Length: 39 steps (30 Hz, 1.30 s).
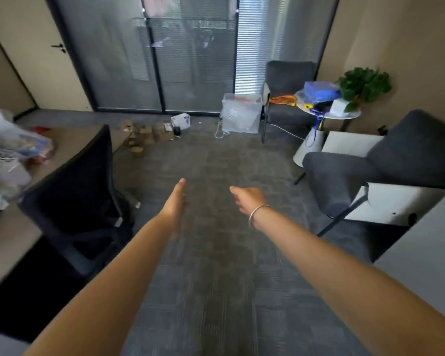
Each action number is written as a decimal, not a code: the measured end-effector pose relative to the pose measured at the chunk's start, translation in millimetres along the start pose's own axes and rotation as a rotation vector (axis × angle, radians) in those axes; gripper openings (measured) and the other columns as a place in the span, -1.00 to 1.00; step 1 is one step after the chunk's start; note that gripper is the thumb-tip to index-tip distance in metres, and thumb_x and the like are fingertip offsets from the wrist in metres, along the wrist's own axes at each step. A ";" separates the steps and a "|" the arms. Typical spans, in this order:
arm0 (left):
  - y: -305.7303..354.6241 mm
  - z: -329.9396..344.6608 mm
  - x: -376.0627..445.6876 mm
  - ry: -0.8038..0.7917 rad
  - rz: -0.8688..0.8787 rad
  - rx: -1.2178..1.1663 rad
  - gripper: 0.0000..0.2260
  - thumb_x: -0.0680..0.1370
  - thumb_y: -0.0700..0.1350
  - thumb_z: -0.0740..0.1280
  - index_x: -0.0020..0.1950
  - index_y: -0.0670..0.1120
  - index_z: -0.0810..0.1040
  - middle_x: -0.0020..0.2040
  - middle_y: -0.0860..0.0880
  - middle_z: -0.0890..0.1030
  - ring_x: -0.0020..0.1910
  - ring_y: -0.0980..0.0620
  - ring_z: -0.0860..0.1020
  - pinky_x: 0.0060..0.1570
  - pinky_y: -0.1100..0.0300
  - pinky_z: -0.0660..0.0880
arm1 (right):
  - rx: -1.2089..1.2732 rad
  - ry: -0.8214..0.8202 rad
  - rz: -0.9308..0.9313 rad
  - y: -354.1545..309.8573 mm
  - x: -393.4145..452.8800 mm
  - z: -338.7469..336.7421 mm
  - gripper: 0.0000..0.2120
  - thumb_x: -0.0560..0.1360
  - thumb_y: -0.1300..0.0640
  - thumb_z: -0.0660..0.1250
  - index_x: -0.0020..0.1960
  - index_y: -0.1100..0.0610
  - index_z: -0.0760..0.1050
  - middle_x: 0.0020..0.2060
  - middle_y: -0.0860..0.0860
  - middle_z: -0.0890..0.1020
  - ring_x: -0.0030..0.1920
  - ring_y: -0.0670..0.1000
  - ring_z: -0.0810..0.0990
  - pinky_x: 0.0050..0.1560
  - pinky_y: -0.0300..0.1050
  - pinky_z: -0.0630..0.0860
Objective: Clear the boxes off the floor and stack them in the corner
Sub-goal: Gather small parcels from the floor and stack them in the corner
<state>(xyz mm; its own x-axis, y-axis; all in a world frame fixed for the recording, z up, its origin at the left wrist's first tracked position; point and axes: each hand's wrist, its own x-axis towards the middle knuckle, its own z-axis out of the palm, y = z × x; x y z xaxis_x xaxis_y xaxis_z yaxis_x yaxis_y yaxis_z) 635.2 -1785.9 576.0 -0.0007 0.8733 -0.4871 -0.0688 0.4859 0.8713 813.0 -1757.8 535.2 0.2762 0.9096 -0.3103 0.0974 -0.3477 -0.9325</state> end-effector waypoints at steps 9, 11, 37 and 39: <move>111.5 -72.3 194.8 0.054 0.022 -0.051 -0.24 0.52 0.37 0.15 0.54 -0.13 0.23 0.52 -0.12 0.27 0.52 -0.10 0.19 0.48 -0.11 0.07 | 0.041 -0.102 -0.064 -101.5 176.4 121.7 -0.80 0.40 -0.01 0.44 -0.19 0.12 0.56 -0.14 0.04 0.63 0.00 0.08 0.62 0.12 0.01 0.51; 144.5 -85.7 236.1 0.042 0.020 -0.031 -0.24 0.51 0.37 0.16 0.53 -0.12 0.24 0.51 -0.10 0.28 0.52 -0.09 0.19 0.47 -0.13 0.09 | 0.046 -0.084 -0.077 -130.0 218.2 144.6 -0.79 0.41 0.00 0.44 -0.09 0.14 0.59 -0.10 0.06 0.64 0.02 0.09 0.62 0.12 0.00 0.50; 447.3 -125.8 795.7 0.137 0.027 -0.077 -0.28 0.53 0.36 0.11 0.56 -0.05 0.22 0.56 -0.06 0.21 0.54 -0.08 0.15 0.46 -0.18 -0.04 | -0.144 -0.215 -0.124 -370.7 822.7 335.4 -0.76 0.28 -0.09 0.44 -0.25 0.08 0.57 -0.10 0.07 0.68 -0.03 0.08 0.64 0.12 0.08 0.56; 462.2 -132.1 828.3 0.159 0.025 -0.088 -0.29 0.55 0.35 0.09 0.56 -0.06 0.20 0.57 -0.07 0.19 0.55 -0.09 0.12 0.47 -0.15 -0.03 | -0.141 -0.252 -0.109 -379.1 852.3 354.7 -0.65 0.21 -0.12 0.44 -0.15 0.11 0.62 -0.09 0.06 0.68 -0.03 0.07 0.64 0.12 0.08 0.57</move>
<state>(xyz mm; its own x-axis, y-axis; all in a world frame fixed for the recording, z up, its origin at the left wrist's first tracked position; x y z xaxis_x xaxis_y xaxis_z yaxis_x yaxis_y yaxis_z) 471.0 -842.4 567.4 -0.1611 0.8651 -0.4750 -0.1538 0.4533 0.8780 672.3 -770.0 558.8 0.0128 0.9649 -0.2624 0.2501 -0.2572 -0.9334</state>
